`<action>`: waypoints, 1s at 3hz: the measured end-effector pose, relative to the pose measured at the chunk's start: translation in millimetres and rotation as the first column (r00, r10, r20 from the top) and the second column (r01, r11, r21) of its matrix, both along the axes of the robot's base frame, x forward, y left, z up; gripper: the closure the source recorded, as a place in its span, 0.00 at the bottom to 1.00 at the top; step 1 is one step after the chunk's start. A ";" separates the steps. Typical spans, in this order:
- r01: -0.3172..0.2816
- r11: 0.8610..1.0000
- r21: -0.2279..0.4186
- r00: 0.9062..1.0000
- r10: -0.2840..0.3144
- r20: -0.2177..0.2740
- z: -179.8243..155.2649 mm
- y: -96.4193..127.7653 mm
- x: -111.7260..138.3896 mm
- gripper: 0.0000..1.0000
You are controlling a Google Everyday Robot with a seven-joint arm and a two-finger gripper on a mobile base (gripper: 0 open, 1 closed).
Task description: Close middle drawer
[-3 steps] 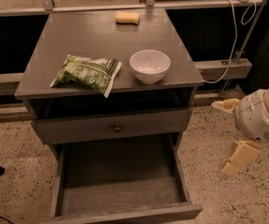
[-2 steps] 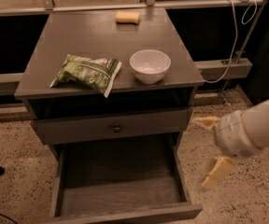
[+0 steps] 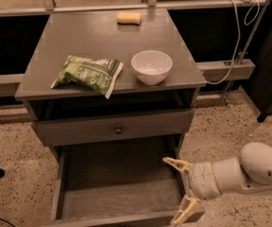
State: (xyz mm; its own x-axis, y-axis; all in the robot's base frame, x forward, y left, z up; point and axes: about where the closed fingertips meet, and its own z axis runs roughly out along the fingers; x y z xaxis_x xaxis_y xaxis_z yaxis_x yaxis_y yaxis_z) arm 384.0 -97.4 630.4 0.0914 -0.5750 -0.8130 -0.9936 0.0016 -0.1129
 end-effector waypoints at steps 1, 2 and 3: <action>-0.007 1.000 -0.005 1.000 0.007 0.004 -10.4 4.4 -6.3 0.00; 0.025 0.998 -0.062 0.998 -0.022 0.052 -73.8 16.0 -22.5 0.03; 0.018 0.995 -0.101 0.993 -0.006 0.121 -132.1 16.3 -32.8 0.25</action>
Offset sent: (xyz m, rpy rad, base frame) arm -0.0098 0.0209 -0.1116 -0.1198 -0.1199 -0.1221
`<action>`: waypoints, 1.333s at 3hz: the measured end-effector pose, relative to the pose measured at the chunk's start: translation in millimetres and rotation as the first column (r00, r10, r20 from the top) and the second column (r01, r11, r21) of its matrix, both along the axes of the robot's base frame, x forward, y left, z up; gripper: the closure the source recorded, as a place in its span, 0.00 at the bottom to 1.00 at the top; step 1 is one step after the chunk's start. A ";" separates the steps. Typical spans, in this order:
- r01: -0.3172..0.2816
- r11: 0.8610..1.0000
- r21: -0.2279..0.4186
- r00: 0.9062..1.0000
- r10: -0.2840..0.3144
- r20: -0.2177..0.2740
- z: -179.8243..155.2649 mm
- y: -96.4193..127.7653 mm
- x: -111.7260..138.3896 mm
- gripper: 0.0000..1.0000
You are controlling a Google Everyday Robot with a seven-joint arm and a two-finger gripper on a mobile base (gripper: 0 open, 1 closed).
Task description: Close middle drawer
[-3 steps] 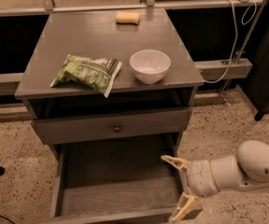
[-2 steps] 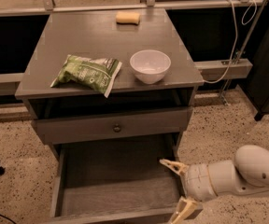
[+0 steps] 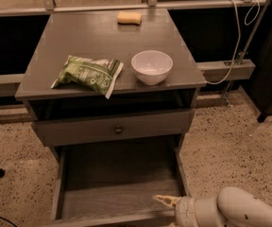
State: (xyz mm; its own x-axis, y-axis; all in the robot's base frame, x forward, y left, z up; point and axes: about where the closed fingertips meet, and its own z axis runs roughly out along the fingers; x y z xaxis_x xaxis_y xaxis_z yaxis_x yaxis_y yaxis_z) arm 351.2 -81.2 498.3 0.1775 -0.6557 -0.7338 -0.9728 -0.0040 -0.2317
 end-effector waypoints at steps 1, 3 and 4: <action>-0.021 1.000 -0.014 1.000 0.021 0.002 -48.1 -6.9 -14.1 0.49; -0.064 0.998 0.014 0.995 0.065 -0.078 -100.4 -11.2 -51.4 1.00; 0.042 0.999 -0.010 0.996 -0.043 -0.074 -128.7 -0.7 -37.6 1.00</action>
Offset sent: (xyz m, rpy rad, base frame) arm -0.0585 -0.0336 -0.0914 0.0849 0.0487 0.1265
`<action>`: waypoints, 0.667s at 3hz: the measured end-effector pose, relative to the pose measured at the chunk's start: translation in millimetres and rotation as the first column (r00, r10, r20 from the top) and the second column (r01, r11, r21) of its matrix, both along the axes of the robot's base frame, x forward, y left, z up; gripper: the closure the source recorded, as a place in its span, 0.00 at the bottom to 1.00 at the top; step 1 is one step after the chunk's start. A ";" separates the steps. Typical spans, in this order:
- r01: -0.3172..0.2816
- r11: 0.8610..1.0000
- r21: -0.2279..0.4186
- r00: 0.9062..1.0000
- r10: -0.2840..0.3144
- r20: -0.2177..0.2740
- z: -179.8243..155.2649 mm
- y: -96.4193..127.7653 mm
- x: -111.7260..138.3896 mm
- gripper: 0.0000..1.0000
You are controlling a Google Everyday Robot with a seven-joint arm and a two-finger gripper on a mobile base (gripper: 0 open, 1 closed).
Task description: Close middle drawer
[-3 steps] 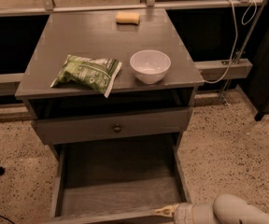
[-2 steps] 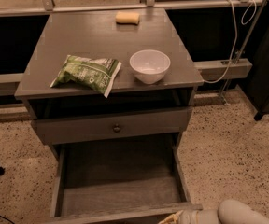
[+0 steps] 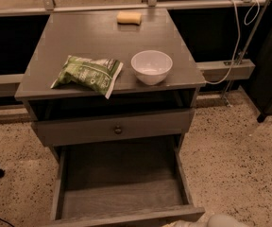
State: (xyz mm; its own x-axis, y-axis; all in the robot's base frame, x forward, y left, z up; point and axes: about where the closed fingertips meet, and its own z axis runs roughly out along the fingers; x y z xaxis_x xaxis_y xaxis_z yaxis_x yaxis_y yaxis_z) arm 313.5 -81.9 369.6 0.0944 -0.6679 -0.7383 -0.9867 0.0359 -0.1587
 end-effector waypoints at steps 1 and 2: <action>0.153 0.988 0.038 0.986 -0.155 0.066 -9.4 3.8 36.8 1.00; 0.186 0.981 0.051 0.978 -0.190 0.086 -9.7 4.6 45.0 1.00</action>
Offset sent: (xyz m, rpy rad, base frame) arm 0.1222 0.0033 -0.0035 0.1069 -0.2529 -0.4085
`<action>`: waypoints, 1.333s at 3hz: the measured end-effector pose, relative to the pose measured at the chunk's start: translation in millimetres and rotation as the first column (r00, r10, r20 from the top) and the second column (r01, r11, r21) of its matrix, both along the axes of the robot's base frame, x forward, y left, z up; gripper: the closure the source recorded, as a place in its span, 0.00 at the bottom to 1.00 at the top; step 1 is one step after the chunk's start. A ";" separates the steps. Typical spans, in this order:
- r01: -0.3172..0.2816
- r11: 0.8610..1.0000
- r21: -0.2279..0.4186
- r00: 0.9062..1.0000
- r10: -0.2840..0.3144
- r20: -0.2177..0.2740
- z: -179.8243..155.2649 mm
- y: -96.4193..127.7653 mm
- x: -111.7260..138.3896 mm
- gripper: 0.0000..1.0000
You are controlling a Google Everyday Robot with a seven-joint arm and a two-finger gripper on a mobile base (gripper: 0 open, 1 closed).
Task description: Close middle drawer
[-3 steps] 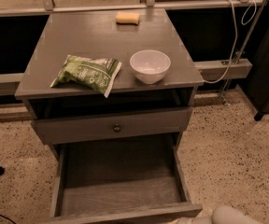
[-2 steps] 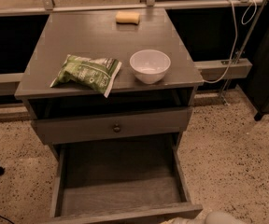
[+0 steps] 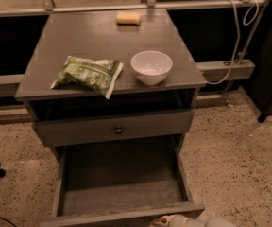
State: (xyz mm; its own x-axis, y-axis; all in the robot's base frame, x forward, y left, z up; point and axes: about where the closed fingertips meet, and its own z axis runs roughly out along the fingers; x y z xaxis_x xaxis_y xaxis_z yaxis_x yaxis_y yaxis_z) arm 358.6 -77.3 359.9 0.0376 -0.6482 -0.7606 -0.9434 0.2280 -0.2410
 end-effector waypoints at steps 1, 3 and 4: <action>0.043 0.999 0.023 0.998 -0.044 0.038 2.7 2.1 19.7 1.00; 0.041 0.998 0.056 0.996 -0.046 0.080 4.7 8.0 35.7 1.00; 0.037 0.997 0.067 0.985 -0.048 0.163 3.4 4.7 49.3 1.00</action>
Offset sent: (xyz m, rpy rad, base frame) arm 0.1790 0.0116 0.0322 0.1794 -0.2791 -0.2315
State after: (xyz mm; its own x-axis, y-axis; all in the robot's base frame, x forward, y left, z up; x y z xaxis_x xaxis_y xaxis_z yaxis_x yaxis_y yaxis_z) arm 407.8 -72.6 363.3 0.1392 -0.6021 -0.7862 -0.8813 0.2868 -0.3756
